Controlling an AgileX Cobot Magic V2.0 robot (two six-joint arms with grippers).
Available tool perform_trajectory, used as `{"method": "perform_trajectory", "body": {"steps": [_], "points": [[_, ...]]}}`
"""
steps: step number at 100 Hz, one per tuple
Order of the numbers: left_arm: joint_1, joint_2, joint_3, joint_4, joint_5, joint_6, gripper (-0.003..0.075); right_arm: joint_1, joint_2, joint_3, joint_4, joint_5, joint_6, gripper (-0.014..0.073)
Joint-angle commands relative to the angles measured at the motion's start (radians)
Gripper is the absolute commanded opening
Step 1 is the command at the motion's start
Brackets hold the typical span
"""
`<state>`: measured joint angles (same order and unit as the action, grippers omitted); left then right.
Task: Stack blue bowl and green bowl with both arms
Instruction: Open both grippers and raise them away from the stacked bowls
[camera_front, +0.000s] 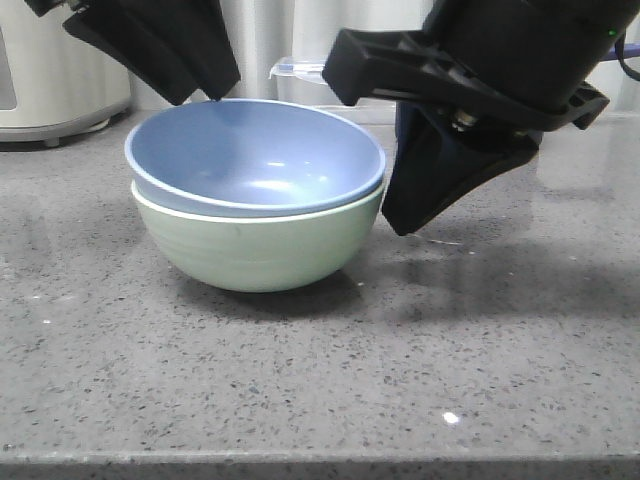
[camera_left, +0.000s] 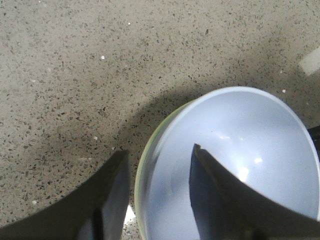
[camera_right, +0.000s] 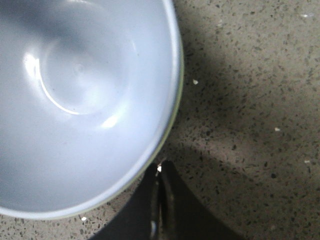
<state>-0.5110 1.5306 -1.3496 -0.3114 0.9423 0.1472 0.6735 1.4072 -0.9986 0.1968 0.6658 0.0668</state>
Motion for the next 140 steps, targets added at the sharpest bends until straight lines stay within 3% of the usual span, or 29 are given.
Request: {"method": "perform_trajectory", "body": {"steps": [1,36,67,115,140], "points": [[-0.008,-0.031,-0.035,-0.03,-0.036,0.0,0.0293,0.004,-0.032,-0.021,0.01,-0.038,-0.006,-0.0068],[-0.002,-0.095,-0.022,-0.003,-0.058,-0.028,0.0289,-0.013,-0.044,-0.021,0.01,-0.029,-0.005,-0.0068],[0.002,-0.234,0.116,0.114,-0.141,-0.112,0.0198,-0.145,-0.15,-0.002,0.005,-0.005,-0.005,-0.0068],[0.276,-0.467,0.341,0.134,-0.23,-0.124,-0.0015,-0.367,-0.37,0.177,-0.025,-0.025,-0.005,-0.0068],[0.375,-0.613,0.477,0.163,-0.316,-0.124,-0.002,-0.389,-0.505,0.267,-0.03,-0.084,-0.005,-0.0068]]}}
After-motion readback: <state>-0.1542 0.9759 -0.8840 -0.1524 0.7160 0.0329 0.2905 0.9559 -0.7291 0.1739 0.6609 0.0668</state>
